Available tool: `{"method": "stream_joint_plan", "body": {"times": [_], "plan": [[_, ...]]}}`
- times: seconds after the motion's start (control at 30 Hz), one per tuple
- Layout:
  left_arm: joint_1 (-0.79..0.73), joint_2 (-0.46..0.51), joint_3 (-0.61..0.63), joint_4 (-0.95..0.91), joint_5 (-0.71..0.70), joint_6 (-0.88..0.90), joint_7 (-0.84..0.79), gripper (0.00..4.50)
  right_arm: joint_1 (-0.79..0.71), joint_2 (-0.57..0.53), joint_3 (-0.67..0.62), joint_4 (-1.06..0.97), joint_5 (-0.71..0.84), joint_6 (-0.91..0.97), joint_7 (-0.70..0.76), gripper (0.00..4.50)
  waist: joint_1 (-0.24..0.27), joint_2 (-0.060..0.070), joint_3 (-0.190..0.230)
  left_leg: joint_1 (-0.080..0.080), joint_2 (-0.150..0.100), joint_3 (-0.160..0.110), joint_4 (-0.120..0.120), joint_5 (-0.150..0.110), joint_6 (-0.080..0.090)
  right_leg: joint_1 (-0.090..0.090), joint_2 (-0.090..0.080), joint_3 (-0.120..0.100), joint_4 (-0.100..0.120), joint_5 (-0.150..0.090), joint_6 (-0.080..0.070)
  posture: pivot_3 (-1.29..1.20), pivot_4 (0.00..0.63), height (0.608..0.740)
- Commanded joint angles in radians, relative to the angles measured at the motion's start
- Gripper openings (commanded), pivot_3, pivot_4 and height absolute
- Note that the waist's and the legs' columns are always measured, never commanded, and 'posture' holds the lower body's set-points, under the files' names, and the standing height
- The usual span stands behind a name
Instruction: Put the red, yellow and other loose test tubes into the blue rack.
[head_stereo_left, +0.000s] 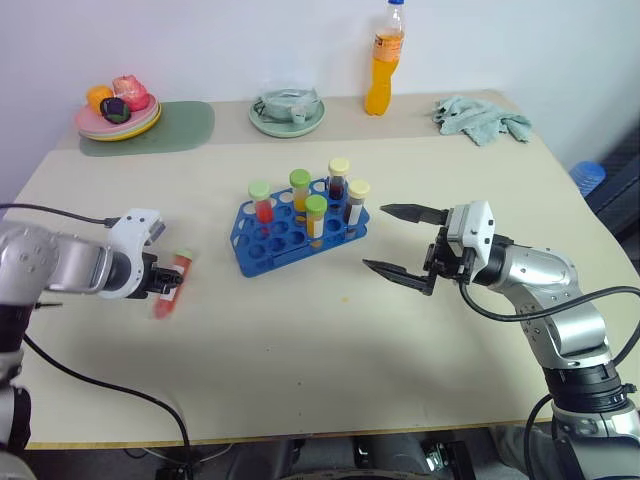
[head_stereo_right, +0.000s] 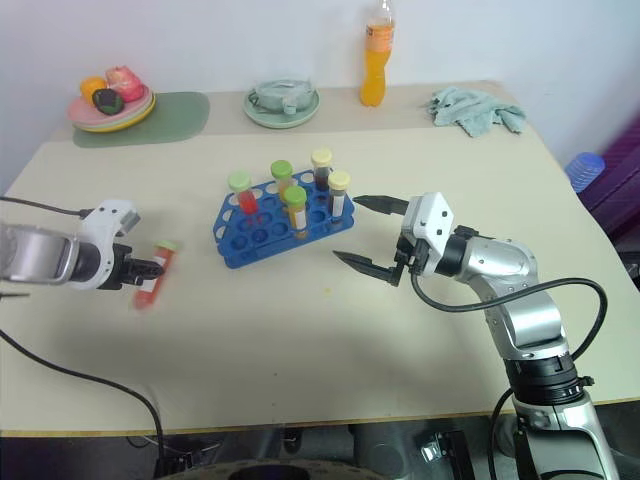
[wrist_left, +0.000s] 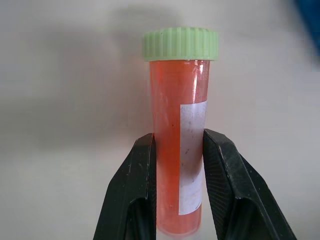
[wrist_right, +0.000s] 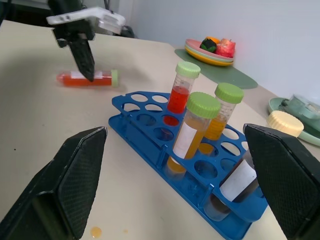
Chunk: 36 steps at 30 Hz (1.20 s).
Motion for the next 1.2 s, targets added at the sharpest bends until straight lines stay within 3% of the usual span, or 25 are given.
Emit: {"method": "stream_joint_plan", "body": {"times": [0.03,0.17,0.3,0.47,0.63,0.77,1.2], "plan": [[0.088,-0.112,0.282,-0.123,-0.093,-0.193,-0.138,0.73,-0.002,0.002,-0.019,0.004,0.001,-0.035,0.010,4.50,0.006,-0.001,0.000,0.000,0.000,0.000,0.001,0.000,0.000,0.000,0.000,-0.001,0.000,0.000,0.000,0.00,0.150,0.740],[0.240,-0.154,0.301,-0.346,-0.014,-0.383,-0.329,0.73,0.016,0.012,-0.033,0.051,0.005,-0.059,0.014,4.50,0.008,-0.001,0.000,-0.001,0.001,0.000,0.001,0.000,0.001,0.002,0.000,-0.001,-0.003,0.000,-0.001,0.00,0.150,0.740],[0.242,-0.240,0.253,-0.403,0.107,-0.592,-0.394,0.73,0.039,0.014,-0.039,0.084,-0.004,-0.089,0.014,4.50,0.011,-0.001,0.000,-0.001,0.001,0.001,0.002,-0.001,0.001,0.003,0.000,-0.001,-0.005,0.000,-0.001,0.00,0.150,0.740],[0.157,-0.441,0.118,-0.312,0.359,-0.952,-0.445,0.73,0.099,0.015,-0.055,0.087,-0.015,-0.129,0.002,4.50,0.013,0.000,0.000,0.000,0.001,0.001,0.003,-0.001,0.002,0.005,0.000,-0.001,-0.005,0.000,-0.001,0.00,0.150,0.740],[0.106,-0.524,-0.005,-0.162,0.561,-1.249,-0.575,0.73,0.139,0.013,-0.068,0.062,-0.023,-0.141,-0.022,4.50,0.007,0.000,0.000,0.000,0.001,0.002,0.002,0.000,0.003,0.004,0.000,-0.001,-0.005,0.002,0.002,0.00,0.150,0.740],[0.080,-0.595,-0.041,-0.047,0.624,-1.352,-0.589,0.73,0.176,0.013,-0.082,0.020,-0.025,-0.133,-0.056,4.50,0.009,0.000,0.000,0.000,0.001,0.002,0.002,0.000,0.004,0.004,0.000,-0.001,-0.004,0.002,0.002,0.00,0.150,0.740],[0.161,-0.660,-0.126,0.123,0.787,-1.549,-0.630,0.73,0.202,-0.006,-0.106,-0.025,-0.016,-0.104,-0.088,4.50,0.010,0.000,0.000,0.001,0.001,0.001,0.003,0.000,0.004,0.004,0.000,-0.001,-0.004,0.002,0.003,0.00,0.150,0.740]]}}
